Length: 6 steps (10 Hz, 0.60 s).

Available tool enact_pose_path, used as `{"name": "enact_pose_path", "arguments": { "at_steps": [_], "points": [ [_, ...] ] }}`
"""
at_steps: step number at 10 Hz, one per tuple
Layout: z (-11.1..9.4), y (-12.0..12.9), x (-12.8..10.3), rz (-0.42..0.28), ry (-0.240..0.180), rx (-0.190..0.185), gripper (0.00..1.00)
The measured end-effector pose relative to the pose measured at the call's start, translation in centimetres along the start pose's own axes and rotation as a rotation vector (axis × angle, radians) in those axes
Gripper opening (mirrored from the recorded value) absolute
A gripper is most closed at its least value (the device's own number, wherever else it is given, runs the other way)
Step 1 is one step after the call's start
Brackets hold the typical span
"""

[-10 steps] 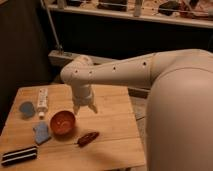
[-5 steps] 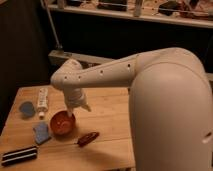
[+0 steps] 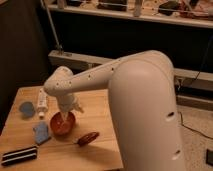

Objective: Drag the ceramic bowl in a circle

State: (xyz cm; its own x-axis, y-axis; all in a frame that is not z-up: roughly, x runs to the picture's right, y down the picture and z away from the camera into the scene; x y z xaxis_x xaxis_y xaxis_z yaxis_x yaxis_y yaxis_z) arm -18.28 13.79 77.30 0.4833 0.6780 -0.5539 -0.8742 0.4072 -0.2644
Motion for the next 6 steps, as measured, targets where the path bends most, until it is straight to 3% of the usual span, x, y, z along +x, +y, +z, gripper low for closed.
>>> {"name": "enact_pose_path", "arguments": {
  "at_steps": [2,6],
  "points": [
    [2.0,0.5,-0.3,-0.044,0.013,0.034,0.65],
    [4.7,0.4,-0.4,-0.04,0.026,0.041,0.65]
  ]
}}
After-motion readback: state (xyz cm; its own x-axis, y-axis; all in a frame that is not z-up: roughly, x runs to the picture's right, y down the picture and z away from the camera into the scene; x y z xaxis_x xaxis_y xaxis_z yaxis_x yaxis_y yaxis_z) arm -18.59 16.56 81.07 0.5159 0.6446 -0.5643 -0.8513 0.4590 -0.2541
